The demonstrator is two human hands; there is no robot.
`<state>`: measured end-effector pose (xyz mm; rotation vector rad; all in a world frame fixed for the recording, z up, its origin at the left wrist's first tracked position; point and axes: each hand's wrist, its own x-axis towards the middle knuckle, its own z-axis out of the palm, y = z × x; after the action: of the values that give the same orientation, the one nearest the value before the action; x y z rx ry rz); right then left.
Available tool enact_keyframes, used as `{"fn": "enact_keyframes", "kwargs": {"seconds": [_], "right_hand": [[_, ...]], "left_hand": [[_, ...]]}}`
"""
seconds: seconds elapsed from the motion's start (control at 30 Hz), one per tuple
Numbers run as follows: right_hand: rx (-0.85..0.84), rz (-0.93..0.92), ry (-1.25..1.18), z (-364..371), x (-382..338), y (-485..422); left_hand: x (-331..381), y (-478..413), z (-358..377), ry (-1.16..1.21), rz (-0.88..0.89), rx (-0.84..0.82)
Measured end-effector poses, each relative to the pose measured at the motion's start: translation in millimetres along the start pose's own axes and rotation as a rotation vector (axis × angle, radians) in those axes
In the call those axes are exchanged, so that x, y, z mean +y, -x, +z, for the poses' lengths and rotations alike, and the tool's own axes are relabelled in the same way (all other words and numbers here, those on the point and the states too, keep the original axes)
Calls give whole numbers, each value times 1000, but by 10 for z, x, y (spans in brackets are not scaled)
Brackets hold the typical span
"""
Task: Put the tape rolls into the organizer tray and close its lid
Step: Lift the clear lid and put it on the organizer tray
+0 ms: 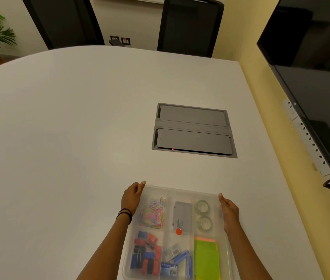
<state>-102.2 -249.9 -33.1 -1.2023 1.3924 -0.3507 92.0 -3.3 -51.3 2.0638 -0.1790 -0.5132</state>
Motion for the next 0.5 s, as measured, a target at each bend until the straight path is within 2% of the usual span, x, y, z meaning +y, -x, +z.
{"fn": "enact_keyframes", "kwargs": {"seconds": [0.3,0.5], "right_hand": [[-93,-86,301,101,-177,-81],[-60,-92,222,80,-161,-53]], "left_hand": [[90,-145,-5,47,-38,42],[58,-103,-1,25,-34,92]]}}
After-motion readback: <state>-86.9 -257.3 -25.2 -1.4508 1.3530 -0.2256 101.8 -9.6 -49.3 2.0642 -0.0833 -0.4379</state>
